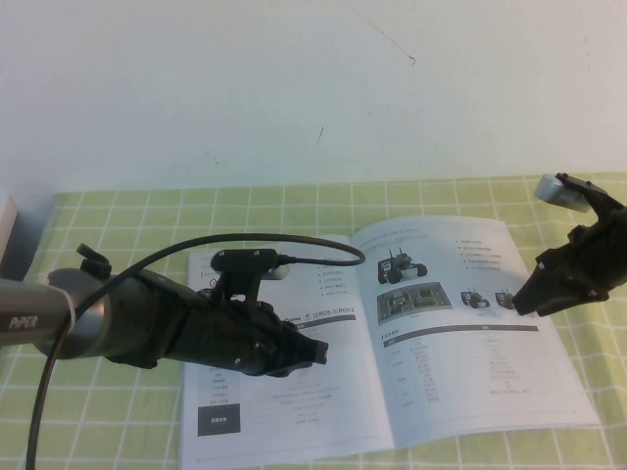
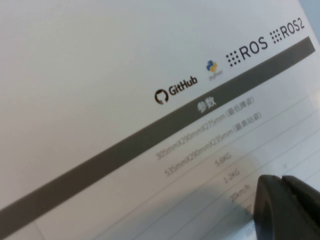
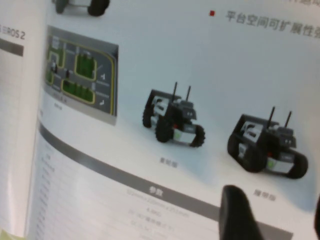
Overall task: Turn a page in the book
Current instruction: Open the closed book
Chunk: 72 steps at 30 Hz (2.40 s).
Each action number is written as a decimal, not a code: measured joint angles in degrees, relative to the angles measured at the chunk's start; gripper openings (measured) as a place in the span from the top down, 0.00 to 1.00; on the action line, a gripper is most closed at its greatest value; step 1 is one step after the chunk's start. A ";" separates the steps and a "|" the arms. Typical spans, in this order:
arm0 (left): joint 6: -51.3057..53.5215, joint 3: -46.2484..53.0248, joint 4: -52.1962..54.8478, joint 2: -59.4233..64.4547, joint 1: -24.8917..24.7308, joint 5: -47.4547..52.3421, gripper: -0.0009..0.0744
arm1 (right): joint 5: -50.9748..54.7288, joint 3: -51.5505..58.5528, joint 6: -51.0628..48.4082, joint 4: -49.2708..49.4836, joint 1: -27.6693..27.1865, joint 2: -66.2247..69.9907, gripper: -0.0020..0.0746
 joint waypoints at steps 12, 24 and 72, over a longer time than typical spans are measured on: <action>0.00 0.00 0.00 0.00 0.00 0.00 0.99 | -3.13 0.00 0.68 -0.82 0.00 0.00 0.34; 0.00 0.00 0.00 0.00 0.00 0.00 0.99 | -1.95 0.00 1.25 1.40 -0.31 1.22 0.34; -0.03 0.00 0.00 0.00 0.00 -0.12 0.99 | 4.55 0.69 -2.86 7.53 -5.34 -5.08 0.52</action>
